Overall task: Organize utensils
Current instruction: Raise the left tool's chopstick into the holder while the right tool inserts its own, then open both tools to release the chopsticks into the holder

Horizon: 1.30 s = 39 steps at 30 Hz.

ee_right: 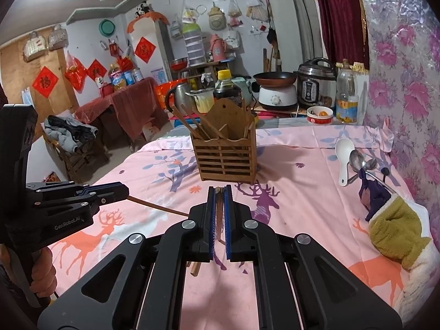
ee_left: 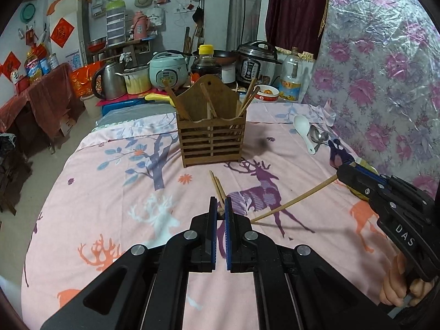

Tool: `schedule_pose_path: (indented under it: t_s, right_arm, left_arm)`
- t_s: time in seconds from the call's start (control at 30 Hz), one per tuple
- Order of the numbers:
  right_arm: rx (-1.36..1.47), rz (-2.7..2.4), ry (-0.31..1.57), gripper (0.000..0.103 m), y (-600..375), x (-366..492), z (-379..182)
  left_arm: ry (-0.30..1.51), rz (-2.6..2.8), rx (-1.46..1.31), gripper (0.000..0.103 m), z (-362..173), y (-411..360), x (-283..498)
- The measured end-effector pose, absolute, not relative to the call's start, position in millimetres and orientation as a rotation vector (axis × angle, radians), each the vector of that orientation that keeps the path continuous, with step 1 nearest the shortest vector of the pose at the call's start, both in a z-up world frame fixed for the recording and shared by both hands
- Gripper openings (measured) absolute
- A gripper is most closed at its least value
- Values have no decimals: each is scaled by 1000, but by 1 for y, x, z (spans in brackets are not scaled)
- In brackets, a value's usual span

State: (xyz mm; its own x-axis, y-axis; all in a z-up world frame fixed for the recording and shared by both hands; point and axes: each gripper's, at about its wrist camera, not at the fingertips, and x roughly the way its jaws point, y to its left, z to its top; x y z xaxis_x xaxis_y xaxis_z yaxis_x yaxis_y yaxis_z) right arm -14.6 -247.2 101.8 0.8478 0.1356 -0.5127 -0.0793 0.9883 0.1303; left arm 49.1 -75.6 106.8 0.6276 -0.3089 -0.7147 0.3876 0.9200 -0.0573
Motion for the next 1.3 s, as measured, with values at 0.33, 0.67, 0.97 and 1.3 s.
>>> schedule_pose_path:
  t_s: [0.33,0.67,0.97,1.3]
  right_arm:
    - [46,108,502,7,-240,17,138]
    - [29,85,434,7,-239,65,177]
    - [40,34,342,7,-244,112,205]
    - [76,50,482,10,-251,195,149]
  left_arm:
    - [757,-405,120,5,153,-89,93]
    - [625,-370,73,5,225,-92,145]
    - [449,-306,30,5,270,-100,197]
    - [601,-298,-3,14,182,-104,269]
